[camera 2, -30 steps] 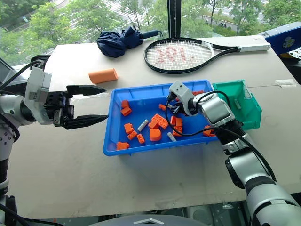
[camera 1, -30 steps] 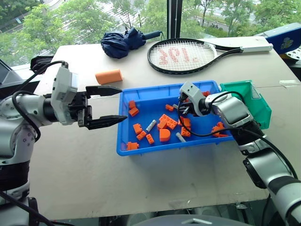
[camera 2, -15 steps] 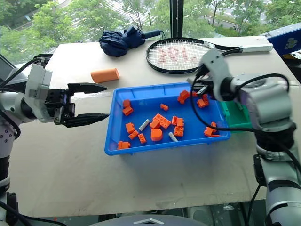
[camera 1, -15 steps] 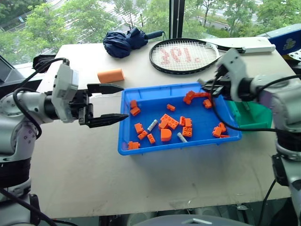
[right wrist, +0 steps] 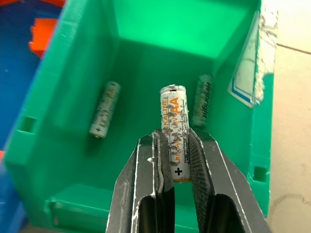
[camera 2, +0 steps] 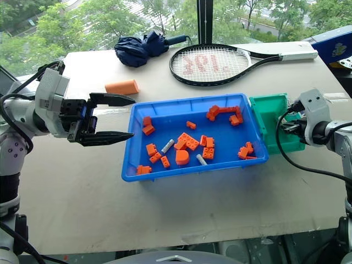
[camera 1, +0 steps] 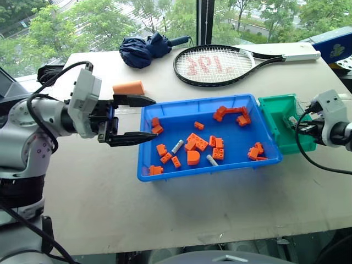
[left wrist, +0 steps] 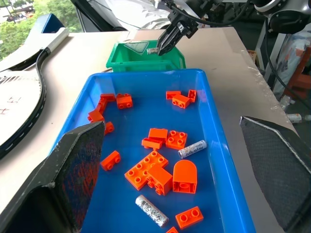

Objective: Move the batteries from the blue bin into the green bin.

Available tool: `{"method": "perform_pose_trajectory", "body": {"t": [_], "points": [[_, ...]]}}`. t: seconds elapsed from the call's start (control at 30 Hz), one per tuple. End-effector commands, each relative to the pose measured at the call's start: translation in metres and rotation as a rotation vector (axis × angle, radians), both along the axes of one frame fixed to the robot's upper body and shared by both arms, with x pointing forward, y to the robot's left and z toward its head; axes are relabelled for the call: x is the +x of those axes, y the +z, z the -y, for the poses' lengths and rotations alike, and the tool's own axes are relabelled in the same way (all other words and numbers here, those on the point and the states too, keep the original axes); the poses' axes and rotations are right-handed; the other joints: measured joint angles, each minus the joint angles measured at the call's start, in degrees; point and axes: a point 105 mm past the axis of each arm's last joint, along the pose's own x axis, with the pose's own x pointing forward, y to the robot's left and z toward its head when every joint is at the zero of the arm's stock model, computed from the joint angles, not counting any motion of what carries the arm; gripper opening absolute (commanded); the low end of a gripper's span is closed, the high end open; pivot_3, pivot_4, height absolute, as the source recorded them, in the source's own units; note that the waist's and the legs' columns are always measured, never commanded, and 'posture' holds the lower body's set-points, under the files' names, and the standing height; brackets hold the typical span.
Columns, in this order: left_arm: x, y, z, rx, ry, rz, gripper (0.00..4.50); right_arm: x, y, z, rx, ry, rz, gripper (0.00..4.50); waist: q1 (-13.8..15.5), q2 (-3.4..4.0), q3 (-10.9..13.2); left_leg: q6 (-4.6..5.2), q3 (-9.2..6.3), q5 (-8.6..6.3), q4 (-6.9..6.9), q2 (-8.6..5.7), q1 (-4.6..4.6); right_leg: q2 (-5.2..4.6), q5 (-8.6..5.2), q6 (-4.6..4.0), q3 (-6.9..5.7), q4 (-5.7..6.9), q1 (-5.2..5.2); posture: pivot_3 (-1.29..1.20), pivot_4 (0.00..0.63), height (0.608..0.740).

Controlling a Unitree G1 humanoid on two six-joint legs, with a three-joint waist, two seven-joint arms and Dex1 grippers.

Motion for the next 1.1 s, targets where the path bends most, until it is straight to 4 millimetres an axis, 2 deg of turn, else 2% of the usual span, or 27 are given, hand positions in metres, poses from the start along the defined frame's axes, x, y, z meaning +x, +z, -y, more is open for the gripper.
{"method": "perform_pose_trajectory", "body": {"t": [0.03,0.07,0.2,0.27,0.43,0.53,0.6,0.83,0.9,0.97,1.03,1.1], "points": [[-0.002,0.009,-0.001,0.007,-0.007,0.042,4.50,0.001,0.017,0.009,-0.019,-0.010,0.086,1.86,0.0,0.00,0.0,0.00,0.00,0.00,0.00,0.00,0.00,0.00,0.00,0.00,0.00,0.00,0.00,0.00,0.150,0.740],[-0.002,0.009,-0.001,0.009,-0.006,0.042,4.50,0.001,0.017,0.010,-0.020,-0.009,0.089,2.19,0.0,0.00,0.0,0.00,0.00,0.00,0.00,0.00,0.00,0.00,0.00,0.00,0.00,0.01,0.00,0.00,0.150,0.740],[-0.002,0.008,-0.003,0.011,-0.001,0.039,4.50,0.002,0.024,0.009,-0.025,0.011,0.114,4.39,0.0,0.00,0.0,0.00,-0.01,0.00,0.00,0.00,0.00,0.00,0.00,0.00,-0.01,0.00,0.00,0.00,0.150,0.740],[-0.002,0.006,-0.004,0.012,0.002,0.037,4.50,0.000,0.029,0.000,-0.036,0.070,0.114,4.39,0.0,0.00,0.0,0.00,-0.01,0.00,0.00,0.00,0.00,0.00,0.00,0.00,-0.01,0.00,0.00,0.00,0.150,0.740],[-0.003,-0.001,-0.013,0.036,0.027,0.024,4.50,-0.010,0.053,-0.068,0.024,0.376,0.138,4.39,-0.4,0.05,0.0,0.00,0.02,0.00,-0.01,0.05,0.03,0.05,0.00,0.00,0.03,0.02,-0.01,0.00,0.150,0.740],[-0.003,-0.007,-0.019,0.060,0.040,0.018,4.50,-0.016,0.058,-0.108,0.034,0.552,0.140,4.39,-0.2,0.03,0.0,0.00,0.00,0.00,-0.01,0.07,0.04,0.06,0.00,0.00,0.01,0.02,-0.01,0.00,0.150,0.740],[-0.004,-0.009,-0.020,0.066,0.043,0.017,4.50,-0.020,0.056,-0.126,0.035,0.643,0.134,4.39,0.0,0.02,0.0,0.00,-0.01,0.00,-0.01,0.07,0.03,0.05,0.00,0.00,-0.01,-0.03,0.01,0.00,0.150,0.740],[-0.005,-0.009,-0.019,0.063,0.044,0.026,4.50,-0.026,0.027,-0.174,-0.012,0.864,0.041,4.39,0.5,0.00,0.0,0.01,-0.06,-0.01,0.05,0.02,-0.03,-0.01,0.01,0.01,-0.08,-0.11,0.04,0.00,0.150,0.740],[-0.006,-0.010,-0.019,0.060,0.045,0.028,4.50,-0.025,0.017,-0.179,-0.073,0.943,0.056,4.39,0.4,0.00,0.0,0.01,-0.08,-0.01,0.04,0.03,-0.02,0.00,0.00,0.00,-0.10,-0.07,0.03,0.00,0.150,0.740],[-0.006,-0.009,-0.018,0.058,0.046,0.030,4.50,-0.020,0.008,-0.176,-0.140,0.983,0.056,4.39,0.4,0.00,0.0,0.01,-0.07,-0.01,0.04,0.03,-0.02,0.00,0.00,0.01,-0.10,-0.08,0.03,0.00,0.150,0.740],[-0.007,-0.009,-0.018,0.057,0.048,0.031,4.50,-0.015,0.006,-0.177,-0.199,1.055,0.094,4.39,0.3,0.00,0.0,0.01,-0.06,-0.01,0.06,0.01,-0.03,-0.01,0.01,0.01,-0.10,-0.09,0.03,0.00,0.150,0.740],[-0.007,-0.009,-0.017,0.055,0.050,0.034,4.50,-0.019,0.010,-0.187,-0.179,1.186,0.160,4.39,0.2,0.00,0.0,0.01,-0.07,-0.01,0.07,0.01,-0.03,0.00,0.01,0.01,-0.10,-0.08,0.03,0.00,0.150,0.740]]}}
